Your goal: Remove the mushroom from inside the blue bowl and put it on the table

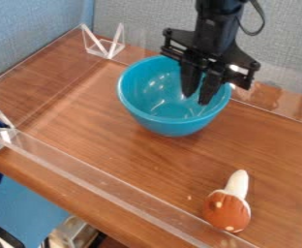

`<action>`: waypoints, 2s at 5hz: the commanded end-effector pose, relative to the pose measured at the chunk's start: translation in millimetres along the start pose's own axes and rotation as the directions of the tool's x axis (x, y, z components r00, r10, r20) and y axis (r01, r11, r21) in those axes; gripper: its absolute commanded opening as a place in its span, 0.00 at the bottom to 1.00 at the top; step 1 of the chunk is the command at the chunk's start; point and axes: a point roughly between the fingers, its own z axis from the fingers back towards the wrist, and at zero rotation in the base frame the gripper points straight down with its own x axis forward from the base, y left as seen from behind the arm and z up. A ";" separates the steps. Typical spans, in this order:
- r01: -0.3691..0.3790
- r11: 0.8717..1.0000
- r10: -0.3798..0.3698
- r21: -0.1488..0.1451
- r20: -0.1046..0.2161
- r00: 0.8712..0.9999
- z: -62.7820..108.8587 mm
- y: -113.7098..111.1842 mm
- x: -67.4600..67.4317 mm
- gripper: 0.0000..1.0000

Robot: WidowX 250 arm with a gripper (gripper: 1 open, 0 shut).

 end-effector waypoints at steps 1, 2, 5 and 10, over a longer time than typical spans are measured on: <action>-0.049 0.999 0.049 -0.004 0.018 0.999 -7.0 -9.8 5.6 1.00; -0.096 0.995 0.096 0.000 0.007 0.995 -25.7 -18.5 10.0 0.00; -0.037 0.999 0.037 -0.023 0.029 0.999 -6.0 -24.0 -8.7 1.00; 0.123 0.992 -0.119 -0.043 0.074 0.990 39.0 -18.7 -4.0 1.00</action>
